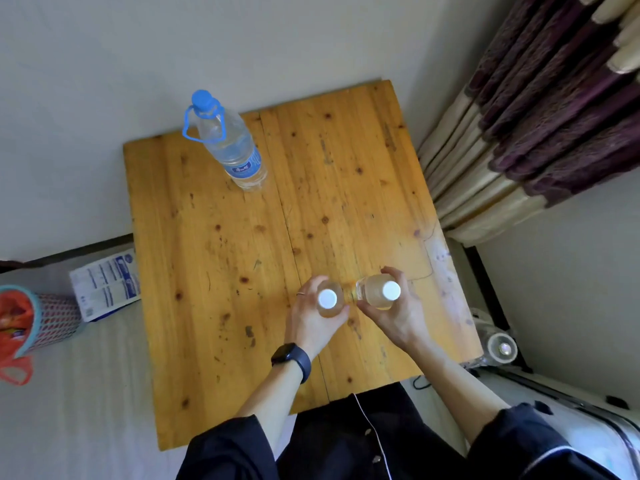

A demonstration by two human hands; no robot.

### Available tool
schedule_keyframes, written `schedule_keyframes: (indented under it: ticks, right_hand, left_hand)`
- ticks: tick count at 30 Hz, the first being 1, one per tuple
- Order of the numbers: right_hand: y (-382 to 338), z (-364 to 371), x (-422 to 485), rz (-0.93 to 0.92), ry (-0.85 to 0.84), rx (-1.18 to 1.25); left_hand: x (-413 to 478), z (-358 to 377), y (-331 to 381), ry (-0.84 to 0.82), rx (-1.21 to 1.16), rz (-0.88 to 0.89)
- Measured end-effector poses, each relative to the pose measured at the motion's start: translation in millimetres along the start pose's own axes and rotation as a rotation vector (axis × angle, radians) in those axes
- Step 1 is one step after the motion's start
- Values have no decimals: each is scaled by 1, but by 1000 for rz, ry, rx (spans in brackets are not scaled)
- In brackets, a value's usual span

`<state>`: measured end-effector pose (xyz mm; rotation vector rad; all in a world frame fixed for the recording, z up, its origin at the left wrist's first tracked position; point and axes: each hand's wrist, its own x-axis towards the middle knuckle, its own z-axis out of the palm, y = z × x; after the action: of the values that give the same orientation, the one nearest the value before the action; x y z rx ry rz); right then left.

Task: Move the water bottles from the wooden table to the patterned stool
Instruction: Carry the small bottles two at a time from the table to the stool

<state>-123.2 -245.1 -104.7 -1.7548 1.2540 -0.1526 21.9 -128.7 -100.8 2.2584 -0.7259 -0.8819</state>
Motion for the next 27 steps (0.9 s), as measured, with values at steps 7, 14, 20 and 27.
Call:
schedule_keyframes:
  ticks: [7, 14, 20, 27]
  right_hand:
    - [4, 5, -8, 21, 85, -2]
    - [12, -23, -83, 109, 288, 99]
    - [47, -52, -176, 330, 568, 174]
    - [110, -60, -329, 589, 982, 272]
  left_hand:
    - [4, -7, 0, -28, 72, 73]
    - [-9, 0, 28, -207, 187, 277]
    - [-49, 52, 75, -436, 291, 614]
    - [-164, 145, 99, -730, 399, 973]
